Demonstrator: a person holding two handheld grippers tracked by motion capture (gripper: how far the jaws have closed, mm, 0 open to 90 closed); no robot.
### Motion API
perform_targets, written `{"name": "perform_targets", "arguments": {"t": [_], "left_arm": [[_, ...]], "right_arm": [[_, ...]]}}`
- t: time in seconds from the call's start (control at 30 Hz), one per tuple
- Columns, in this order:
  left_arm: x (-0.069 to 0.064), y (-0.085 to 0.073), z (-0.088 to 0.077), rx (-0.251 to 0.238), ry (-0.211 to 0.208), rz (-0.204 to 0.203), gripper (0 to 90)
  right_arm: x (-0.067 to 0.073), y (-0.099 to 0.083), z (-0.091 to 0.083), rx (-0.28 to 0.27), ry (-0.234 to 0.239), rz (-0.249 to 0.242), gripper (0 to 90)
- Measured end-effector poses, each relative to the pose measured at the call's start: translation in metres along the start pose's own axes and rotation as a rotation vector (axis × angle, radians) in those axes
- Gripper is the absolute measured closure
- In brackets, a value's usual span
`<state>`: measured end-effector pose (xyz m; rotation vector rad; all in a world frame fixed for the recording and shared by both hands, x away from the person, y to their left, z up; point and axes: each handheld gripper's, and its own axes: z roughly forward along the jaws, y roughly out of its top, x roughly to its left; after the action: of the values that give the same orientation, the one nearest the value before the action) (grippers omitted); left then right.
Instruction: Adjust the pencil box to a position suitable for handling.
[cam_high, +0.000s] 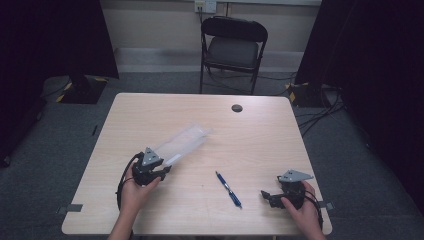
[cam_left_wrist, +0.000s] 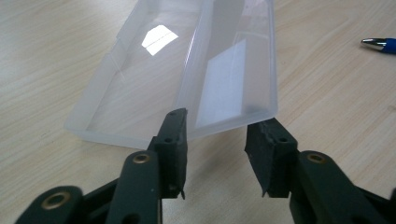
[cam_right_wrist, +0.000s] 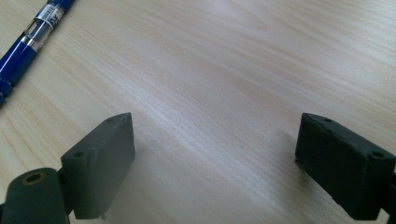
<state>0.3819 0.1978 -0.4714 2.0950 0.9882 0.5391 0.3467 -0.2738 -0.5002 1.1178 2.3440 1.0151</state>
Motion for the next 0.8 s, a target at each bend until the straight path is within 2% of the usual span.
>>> {"name": "perform_targets", "arguments": {"t": [0.07, 0.13, 0.17, 0.2, 0.23, 0.27, 0.33, 0.37, 0.6, 0.63, 0.7, 0.73, 0.77, 0.8], "left_arm": [[0.0, 0.002, -0.001, 0.023, -0.002, 0.016, 61.8], [-0.002, 0.003, 0.0, 0.022, -0.009, 0.014, 63.4], [-0.004, 0.005, 0.001, 0.026, -0.015, 0.031, 64.7], [-0.004, 0.005, 0.001, 0.026, -0.015, 0.031, 65.6], [-0.006, 0.005, 0.002, 0.017, -0.018, 0.012, 65.6], [-0.006, 0.006, 0.003, 0.026, -0.023, 0.029, 66.7], [-0.01, 0.007, 0.005, 0.021, -0.031, 0.014, 67.2], [-0.011, 0.008, 0.005, 0.033, -0.028, 0.032, 67.9], [-0.016, 0.012, 0.011, 0.04, -0.045, 0.021, 72.9], [-0.015, 0.012, 0.011, 0.044, -0.043, 0.05, 72.9], [-0.017, 0.013, 0.013, 0.036, -0.047, 0.021, 73.4], [-0.016, 0.014, 0.013, 0.049, -0.041, 0.039, 73.4], [-0.016, 0.014, 0.014, 0.039, -0.043, 0.034, 74.0], [-0.017, 0.015, 0.014, 0.052, -0.041, 0.031, 74.0]], "right_arm": [[0.0, 0.0, 0.0, 0.0, 0.0, 0.0, 10.7], [0.0, 0.0, 0.0, 0.0, 0.0, 0.0, 10.7], [0.0, 0.0, 0.0, 0.0, 0.0, 0.0, 10.7], [0.0, 0.0, 0.0, 0.0, 0.0, 0.0, 10.7], [0.0, 0.0, 0.0, 0.001, -0.001, 0.0, 10.7], [0.0, 0.0, 0.0, 0.001, -0.002, 0.0, 10.7], [0.0, 0.0, 0.0, 0.001, -0.002, 0.0, 10.7], [0.0, 0.0, 0.0, 0.0, 0.0, 0.0, 10.7], [0.0, 0.0, 0.0, 0.001, -0.001, 0.0, 10.7], [0.0, 0.0, 0.0, 0.0, 0.0, 0.0, 10.7], [0.0, 0.0, 0.0, 0.0, 0.0, 0.0, 10.7], [0.0, 0.0, 0.0, 0.0, 0.0, 0.0, 10.7], [0.0, 0.0, 0.0, 0.0, 0.0, 0.0, 10.7], [0.0, 0.0, 0.0, 0.0, 0.0, 0.0, 10.7]]}}
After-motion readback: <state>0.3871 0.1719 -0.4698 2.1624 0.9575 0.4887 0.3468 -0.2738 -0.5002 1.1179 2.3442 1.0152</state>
